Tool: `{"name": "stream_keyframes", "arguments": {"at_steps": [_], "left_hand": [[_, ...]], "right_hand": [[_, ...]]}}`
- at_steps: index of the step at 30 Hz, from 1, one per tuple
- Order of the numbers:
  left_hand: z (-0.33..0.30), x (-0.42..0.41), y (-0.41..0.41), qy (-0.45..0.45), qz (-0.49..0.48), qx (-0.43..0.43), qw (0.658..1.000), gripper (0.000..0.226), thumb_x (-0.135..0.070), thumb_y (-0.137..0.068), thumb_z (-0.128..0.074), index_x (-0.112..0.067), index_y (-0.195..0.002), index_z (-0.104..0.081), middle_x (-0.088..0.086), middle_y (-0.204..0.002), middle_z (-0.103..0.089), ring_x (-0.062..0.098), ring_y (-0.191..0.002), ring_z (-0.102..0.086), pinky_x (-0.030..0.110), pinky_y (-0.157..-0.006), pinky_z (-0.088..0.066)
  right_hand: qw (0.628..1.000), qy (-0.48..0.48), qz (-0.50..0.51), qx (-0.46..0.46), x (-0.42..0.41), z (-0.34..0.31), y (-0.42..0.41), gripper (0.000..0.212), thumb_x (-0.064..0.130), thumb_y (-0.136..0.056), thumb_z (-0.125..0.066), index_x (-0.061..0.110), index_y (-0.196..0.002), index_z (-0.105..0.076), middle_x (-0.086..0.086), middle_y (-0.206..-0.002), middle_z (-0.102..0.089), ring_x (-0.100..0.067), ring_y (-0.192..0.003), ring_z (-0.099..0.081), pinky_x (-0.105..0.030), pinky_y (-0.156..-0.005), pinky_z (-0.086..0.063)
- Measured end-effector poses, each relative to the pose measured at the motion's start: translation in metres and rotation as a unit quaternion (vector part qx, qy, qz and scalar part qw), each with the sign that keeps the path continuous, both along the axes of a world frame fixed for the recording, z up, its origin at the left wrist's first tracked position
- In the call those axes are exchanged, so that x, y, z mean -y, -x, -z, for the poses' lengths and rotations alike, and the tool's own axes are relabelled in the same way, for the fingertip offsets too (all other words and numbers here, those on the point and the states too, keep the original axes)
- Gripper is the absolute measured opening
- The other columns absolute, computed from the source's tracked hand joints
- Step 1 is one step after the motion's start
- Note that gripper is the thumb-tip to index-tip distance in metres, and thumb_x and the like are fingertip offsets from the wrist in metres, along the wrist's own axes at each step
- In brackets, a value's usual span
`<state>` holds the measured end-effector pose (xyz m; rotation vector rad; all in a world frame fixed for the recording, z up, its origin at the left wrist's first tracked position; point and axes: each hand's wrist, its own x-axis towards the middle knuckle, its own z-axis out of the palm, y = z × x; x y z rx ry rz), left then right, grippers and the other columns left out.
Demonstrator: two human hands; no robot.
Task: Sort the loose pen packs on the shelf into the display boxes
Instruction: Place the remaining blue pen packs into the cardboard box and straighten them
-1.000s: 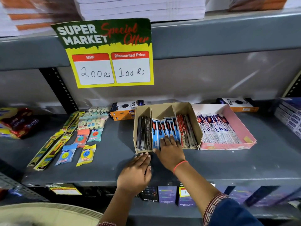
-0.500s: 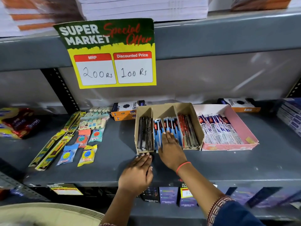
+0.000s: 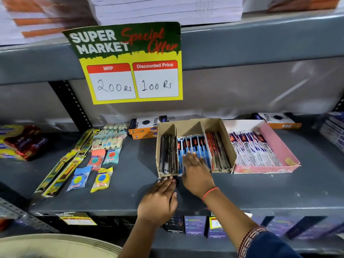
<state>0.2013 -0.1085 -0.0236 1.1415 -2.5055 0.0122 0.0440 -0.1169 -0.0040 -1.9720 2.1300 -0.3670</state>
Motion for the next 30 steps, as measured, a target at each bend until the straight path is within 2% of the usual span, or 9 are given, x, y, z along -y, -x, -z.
{"name": "stream_keyframes", "arguments": {"at_steps": [4, 10, 18, 24, 28, 30], "left_hand": [[-0.002, -0.001, 0.0, -0.013, 0.005, 0.001, 1.0, 0.044, -0.029, -0.078, -0.038, -0.011, -0.095, -0.074, 0.005, -0.098, -0.074, 0.017, -0.092, -0.069, 0.031, -0.079, -0.054], [-0.005, -0.002, 0.0, -0.028, 0.005, 0.008, 1.0, 0.045, -0.031, -0.078, -0.037, -0.013, -0.098, -0.073, 0.002, -0.1, -0.074, 0.014, -0.093, -0.069, 0.029, -0.076, -0.055], [-0.005, -0.002, 0.0, -0.02, 0.005, 0.016, 1.0, 0.046, -0.03, -0.076, -0.037, -0.011, -0.097, -0.073, 0.004, -0.1, -0.074, 0.016, -0.093, -0.069, 0.031, -0.077, -0.055], [-0.005, -0.003, 0.0, -0.019, -0.003, 0.026, 0.999, 0.042, -0.029, -0.076, -0.041, -0.013, -0.097, -0.074, 0.001, -0.1, -0.074, 0.014, -0.093, -0.069, 0.03, -0.076, -0.055], [-0.005, -0.003, 0.0, -0.003, -0.002, 0.028, 1.0, 0.035, -0.025, -0.068, -0.059, -0.012, -0.096, -0.074, 0.002, -0.1, -0.074, 0.015, -0.094, -0.068, 0.031, -0.075, -0.055], [-0.001, -0.003, 0.0, 0.001, -0.001, 0.022, 1.0, 0.036, -0.024, -0.066, -0.06, -0.01, -0.097, -0.074, 0.004, -0.101, -0.073, 0.017, -0.095, -0.068, 0.024, -0.085, -0.048]], "right_hand": [[0.999, -0.031, -0.039, 0.003, -0.003, -0.001, -0.006, 0.072, 0.034, -0.088, -0.045, 0.011, -0.15, -0.015, -0.007, -0.161, -0.011, -0.024, -0.149, 0.0, -0.042, -0.121, 0.002], [0.999, -0.025, -0.034, -0.032, 0.006, -0.009, 0.001, 0.059, 0.019, -0.094, -0.041, 0.007, -0.148, -0.02, -0.009, -0.159, -0.018, -0.025, -0.149, -0.006, -0.042, -0.122, -0.006], [0.998, -0.03, 0.035, -0.051, -0.015, -0.002, 0.003, 0.056, 0.006, -0.095, -0.031, 0.0, -0.148, -0.013, -0.017, -0.159, -0.014, -0.029, -0.148, -0.009, -0.037, -0.122, -0.014], [0.997, -0.032, 0.033, -0.068, -0.015, -0.001, 0.007, 0.054, 0.004, -0.097, -0.029, -0.002, -0.147, -0.011, -0.02, -0.158, -0.012, -0.031, -0.148, -0.009, -0.037, -0.122, -0.014], [0.996, -0.035, 0.036, -0.072, -0.019, 0.003, 0.007, 0.054, 0.003, -0.097, -0.029, -0.003, -0.147, -0.009, -0.022, -0.158, -0.012, -0.032, -0.147, -0.009, -0.039, -0.121, -0.015], [0.996, -0.034, 0.038, -0.074, -0.017, 0.002, 0.009, 0.054, 0.003, -0.098, -0.029, -0.005, -0.147, -0.009, -0.023, -0.157, -0.012, -0.033, -0.147, -0.009, -0.039, -0.121, -0.016]]}}
